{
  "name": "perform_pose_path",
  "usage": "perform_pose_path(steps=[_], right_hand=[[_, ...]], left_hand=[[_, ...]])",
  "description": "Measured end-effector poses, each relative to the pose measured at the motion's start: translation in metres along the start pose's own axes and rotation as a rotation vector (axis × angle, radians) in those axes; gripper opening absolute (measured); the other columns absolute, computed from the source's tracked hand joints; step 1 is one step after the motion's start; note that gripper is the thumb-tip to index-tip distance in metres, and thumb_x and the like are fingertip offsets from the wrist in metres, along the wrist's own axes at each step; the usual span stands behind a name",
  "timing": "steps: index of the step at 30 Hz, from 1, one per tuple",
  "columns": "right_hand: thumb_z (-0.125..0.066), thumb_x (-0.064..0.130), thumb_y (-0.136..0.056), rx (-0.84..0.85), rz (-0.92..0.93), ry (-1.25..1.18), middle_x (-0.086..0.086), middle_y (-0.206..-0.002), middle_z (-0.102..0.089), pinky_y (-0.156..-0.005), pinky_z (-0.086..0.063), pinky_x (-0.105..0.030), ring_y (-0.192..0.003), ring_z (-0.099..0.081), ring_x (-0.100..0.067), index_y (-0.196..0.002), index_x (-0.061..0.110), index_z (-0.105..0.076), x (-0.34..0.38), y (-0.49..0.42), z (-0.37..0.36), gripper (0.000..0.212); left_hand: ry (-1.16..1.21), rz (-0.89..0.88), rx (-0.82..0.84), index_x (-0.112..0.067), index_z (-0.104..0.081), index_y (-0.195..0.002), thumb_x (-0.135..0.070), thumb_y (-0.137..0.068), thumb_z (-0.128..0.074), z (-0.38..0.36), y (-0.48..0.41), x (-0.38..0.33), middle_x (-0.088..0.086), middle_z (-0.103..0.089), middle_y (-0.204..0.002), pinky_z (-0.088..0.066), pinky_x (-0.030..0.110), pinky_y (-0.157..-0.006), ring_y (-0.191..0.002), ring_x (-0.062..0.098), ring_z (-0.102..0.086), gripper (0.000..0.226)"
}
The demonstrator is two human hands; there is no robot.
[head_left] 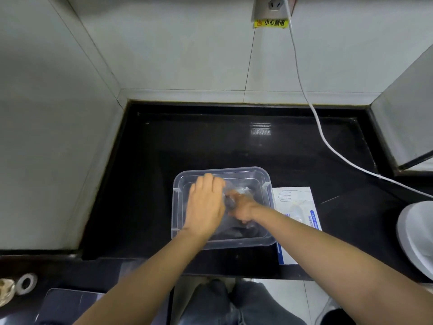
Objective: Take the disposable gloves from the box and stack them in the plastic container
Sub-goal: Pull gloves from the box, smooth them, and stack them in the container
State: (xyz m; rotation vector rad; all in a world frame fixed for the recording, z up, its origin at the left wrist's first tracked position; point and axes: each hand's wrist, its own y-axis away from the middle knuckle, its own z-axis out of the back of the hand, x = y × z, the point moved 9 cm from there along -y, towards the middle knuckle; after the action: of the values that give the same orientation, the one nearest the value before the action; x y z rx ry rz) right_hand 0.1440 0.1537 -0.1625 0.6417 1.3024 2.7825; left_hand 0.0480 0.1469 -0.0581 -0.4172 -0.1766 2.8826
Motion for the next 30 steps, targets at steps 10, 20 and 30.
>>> perform_pose_path(steps=[10, 20, 30], right_hand=[[-0.047, 0.017, -0.100, -0.052, 0.048, -0.044, -0.013, -0.154, -0.026, -0.115, -0.033, -0.037, -0.145, -0.025, -0.033, -0.153, 0.014, -0.025, -0.001, -0.003, 0.006, 0.058], [-0.057, 0.011, -0.093, -0.462, 0.232, -0.575, -0.001, -0.067, -0.066, -0.050, -0.046, -0.018, -0.049, -0.056, -0.007, -0.084, 0.014, -0.069, -0.012, 0.067, 0.111, 0.015], [-0.062, 0.024, -0.083, -0.372, -0.245, 0.089, -0.003, -0.109, -0.064, -0.076, -0.052, -0.029, -0.096, -0.065, -0.025, -0.109, 0.014, -0.063, -0.151, 0.098, 0.062, 0.027]], left_hand=[[-0.063, 0.285, 0.895, -0.047, 0.002, -0.151, -0.018, -0.086, -0.069, -0.112, 0.029, 0.041, 0.011, -0.001, -0.152, -0.041, 0.045, -0.102, -0.135, 0.036, -0.032, 0.101], [0.030, 0.126, 0.536, -0.018, -0.055, -0.121, -0.029, -0.092, -0.057, -0.059, 0.010, 0.008, 0.005, -0.053, -0.121, -0.044, 0.033, -0.074, -0.107, 0.026, -0.058, 0.031], [0.343, -0.004, 0.349, -0.020, -0.058, -0.098, -0.033, -0.096, -0.054, -0.030, 0.008, -0.102, -0.001, -0.062, -0.070, -0.047, 0.033, -0.066, -0.076, 0.024, -0.062, 0.013]])
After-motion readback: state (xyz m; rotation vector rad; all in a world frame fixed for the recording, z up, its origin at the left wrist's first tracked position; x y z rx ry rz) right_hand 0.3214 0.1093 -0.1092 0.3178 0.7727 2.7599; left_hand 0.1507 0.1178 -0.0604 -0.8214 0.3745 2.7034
